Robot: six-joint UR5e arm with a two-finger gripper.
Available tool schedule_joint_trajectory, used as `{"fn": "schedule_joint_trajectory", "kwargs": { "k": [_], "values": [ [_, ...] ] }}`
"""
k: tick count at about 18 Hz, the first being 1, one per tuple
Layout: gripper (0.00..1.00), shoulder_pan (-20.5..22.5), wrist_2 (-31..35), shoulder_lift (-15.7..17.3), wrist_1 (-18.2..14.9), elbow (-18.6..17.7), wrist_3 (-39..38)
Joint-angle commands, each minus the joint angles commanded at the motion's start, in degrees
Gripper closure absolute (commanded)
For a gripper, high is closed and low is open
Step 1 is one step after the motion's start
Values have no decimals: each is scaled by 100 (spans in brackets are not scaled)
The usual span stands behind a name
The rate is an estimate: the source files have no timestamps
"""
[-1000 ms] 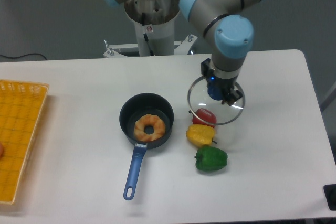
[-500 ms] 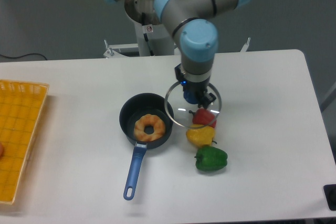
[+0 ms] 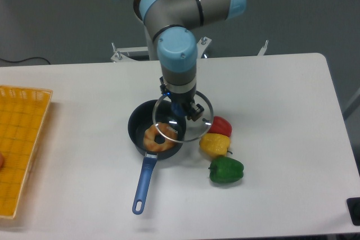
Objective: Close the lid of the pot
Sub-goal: 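Carry the glass lid over the blue saucepan, then lower the glass lid onto the saucepan rim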
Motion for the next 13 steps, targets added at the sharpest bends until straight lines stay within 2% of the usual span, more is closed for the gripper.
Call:
{"fn": "schedule_joint_trajectory", "kwargs": {
  "k": [13],
  "values": [
    [47,-255,-132,-62,-9,-35,-273]
  ]
}}
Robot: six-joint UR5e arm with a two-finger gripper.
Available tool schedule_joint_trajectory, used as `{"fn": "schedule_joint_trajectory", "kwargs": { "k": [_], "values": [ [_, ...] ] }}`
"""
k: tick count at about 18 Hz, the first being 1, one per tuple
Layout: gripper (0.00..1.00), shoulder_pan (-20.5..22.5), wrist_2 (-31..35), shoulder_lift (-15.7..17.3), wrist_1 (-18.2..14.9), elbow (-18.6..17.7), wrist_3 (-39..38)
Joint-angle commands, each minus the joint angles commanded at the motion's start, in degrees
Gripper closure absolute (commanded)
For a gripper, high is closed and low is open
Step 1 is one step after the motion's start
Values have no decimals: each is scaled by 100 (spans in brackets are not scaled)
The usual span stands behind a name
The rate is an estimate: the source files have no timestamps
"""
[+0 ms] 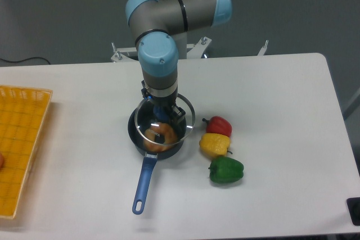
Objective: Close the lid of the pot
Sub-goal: 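Lower the glass lid onto the saucepan rim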
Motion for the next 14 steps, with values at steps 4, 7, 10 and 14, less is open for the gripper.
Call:
{"fn": "schedule_joint_trajectory", "kwargs": {
  "k": [4,7,10,14],
  "values": [
    [47,-61,-70,-17,9,0,-97],
    [47,-88,-105,-52,123,-17,-158],
    [47,-202,-105,-149,316,-53,-220],
    [47,-202,-105,-158,369,-53,-238]
  ]
}}
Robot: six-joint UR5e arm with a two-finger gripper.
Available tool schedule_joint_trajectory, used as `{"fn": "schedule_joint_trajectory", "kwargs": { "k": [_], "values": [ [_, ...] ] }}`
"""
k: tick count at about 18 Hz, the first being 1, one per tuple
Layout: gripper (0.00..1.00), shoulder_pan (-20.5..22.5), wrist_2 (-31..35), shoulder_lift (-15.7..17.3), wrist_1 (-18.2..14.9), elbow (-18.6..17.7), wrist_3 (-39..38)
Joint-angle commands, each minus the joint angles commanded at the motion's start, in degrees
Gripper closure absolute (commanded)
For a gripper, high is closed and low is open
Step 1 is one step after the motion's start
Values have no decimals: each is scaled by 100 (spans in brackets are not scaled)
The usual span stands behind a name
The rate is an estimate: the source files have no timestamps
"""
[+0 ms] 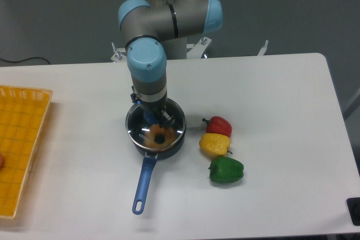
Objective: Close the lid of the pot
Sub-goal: 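Lower the glass lid onto the saucepan rim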
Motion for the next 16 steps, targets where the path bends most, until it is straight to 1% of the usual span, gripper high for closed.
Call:
{"fn": "schedule_joint_trajectory", "kwargs": {
  "k": [16],
  "values": [
    [47,9,9,9,0,-70,18]
  ]
}}
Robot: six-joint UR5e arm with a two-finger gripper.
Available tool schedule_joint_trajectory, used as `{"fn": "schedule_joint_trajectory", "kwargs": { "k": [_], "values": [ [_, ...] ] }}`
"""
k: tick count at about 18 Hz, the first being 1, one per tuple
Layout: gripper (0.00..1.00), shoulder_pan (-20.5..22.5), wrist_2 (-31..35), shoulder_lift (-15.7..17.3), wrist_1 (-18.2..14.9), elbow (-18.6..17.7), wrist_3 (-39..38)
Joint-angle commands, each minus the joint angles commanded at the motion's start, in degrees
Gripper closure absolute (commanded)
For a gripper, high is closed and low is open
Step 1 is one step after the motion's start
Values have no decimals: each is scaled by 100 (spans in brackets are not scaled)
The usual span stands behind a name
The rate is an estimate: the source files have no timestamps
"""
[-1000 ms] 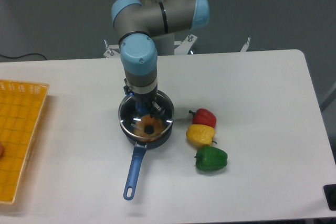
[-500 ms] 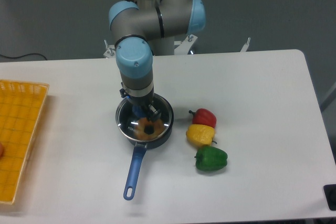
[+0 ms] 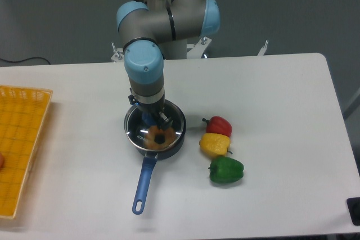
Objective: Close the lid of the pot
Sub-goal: 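Lower the glass lid onto the saucepan rim, then adjust the lid to seat it flat on the saucepan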
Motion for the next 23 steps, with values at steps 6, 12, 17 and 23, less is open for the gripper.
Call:
{"fn": "schedule_joint_trajectory", "kwargs": {
  "k": [6,12,17,23],
  "values": [
    [47,35,17,0,0,-9,18],
    [47,53,17,-9,9,0,18],
    [47,70,26,-9,9,-9,26],
    [47,97,26,-35,17,0,18]
  ]
}}
